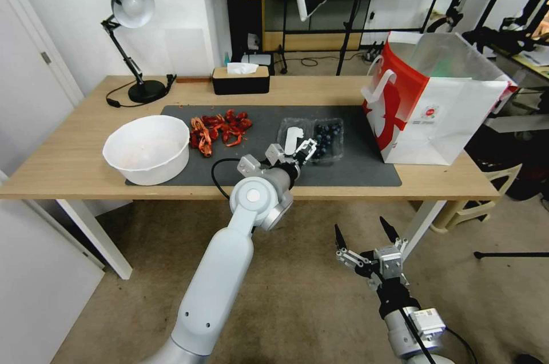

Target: Close the takeout container lid, then place the container into the takeout bag.

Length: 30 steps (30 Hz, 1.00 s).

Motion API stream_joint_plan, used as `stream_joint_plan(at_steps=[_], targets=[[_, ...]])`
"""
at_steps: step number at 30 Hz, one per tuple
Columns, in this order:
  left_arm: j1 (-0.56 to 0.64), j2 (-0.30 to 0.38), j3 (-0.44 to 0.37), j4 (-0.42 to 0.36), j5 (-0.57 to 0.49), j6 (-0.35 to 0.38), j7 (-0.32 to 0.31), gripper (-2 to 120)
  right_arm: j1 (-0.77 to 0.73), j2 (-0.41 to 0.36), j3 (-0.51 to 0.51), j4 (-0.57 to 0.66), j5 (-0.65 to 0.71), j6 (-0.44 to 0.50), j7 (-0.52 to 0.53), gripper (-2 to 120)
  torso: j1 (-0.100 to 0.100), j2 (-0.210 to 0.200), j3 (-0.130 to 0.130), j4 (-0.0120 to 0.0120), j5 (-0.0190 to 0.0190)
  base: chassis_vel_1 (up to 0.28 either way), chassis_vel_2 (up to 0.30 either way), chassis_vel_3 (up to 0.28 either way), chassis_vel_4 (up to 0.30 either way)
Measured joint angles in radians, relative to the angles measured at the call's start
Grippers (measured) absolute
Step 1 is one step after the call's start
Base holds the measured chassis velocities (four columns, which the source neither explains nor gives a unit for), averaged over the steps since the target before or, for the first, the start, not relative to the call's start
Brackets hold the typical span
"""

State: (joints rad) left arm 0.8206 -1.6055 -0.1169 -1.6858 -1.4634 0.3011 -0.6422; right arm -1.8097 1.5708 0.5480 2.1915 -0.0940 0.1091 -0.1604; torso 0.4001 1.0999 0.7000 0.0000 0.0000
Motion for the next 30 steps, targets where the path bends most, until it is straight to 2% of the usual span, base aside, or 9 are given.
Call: stream_joint_plan(at_steps=[26, 30], targets=[[-0.023, 0.002, -0.021, 0.048, 0.004, -0.031, 0.032, 100, -0.001, 0.003, 0.000, -0.013, -0.008, 0.005, 0.001, 100, 0.000, 0.000, 0.000, 0.0000, 0.0000, 0.000, 0.000, 0.000, 0.000], [-0.019, 0.006, -0.024, 0.050, 0.012, -0.049, 0.058, 100, -0.002, 0.006, -0.002, -0.013, -0.013, 0.007, 0.001, 100, 0.000, 0.000, 0.000, 0.0001, 0.0000, 0.000, 0.000, 0.000, 0.000]])
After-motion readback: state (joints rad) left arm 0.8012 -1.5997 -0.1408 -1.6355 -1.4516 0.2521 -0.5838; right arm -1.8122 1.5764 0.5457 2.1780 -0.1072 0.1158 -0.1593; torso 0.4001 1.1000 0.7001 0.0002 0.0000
